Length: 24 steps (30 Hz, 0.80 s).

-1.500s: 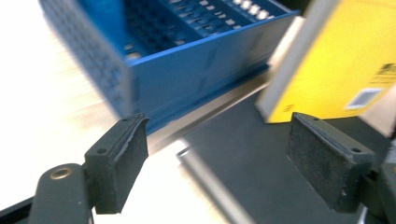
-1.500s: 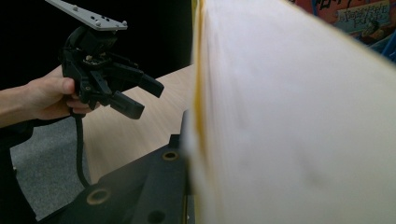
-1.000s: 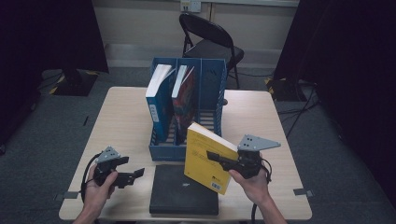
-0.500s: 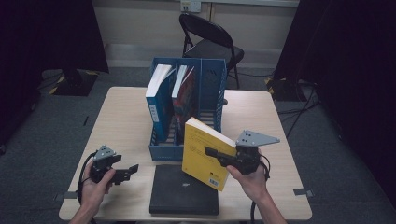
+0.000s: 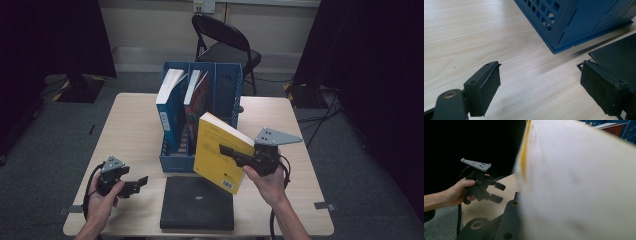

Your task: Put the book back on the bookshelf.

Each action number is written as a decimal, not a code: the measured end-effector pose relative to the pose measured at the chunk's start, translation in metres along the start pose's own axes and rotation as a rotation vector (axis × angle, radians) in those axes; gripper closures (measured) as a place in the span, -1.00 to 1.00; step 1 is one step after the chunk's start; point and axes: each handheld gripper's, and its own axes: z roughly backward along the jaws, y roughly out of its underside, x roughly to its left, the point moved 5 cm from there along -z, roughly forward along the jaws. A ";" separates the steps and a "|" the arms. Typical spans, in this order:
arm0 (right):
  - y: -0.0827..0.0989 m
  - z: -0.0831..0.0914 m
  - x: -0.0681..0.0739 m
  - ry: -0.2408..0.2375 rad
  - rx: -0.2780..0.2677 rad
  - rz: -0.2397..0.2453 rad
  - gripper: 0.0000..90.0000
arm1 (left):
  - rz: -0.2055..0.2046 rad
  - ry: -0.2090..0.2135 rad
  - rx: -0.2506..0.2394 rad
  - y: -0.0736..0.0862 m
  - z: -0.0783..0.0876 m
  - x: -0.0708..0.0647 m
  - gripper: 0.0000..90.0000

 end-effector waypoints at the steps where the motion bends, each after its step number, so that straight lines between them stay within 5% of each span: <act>1: -0.001 0.000 -0.001 0.000 -0.002 0.001 0.69 | -0.005 0.001 0.004 0.000 0.000 0.000 -0.65; 24: -0.025 -0.018 -0.018 0.098 -0.015 -0.003 0.69 | -0.033 -0.007 0.011 0.002 -0.003 -0.003 -0.65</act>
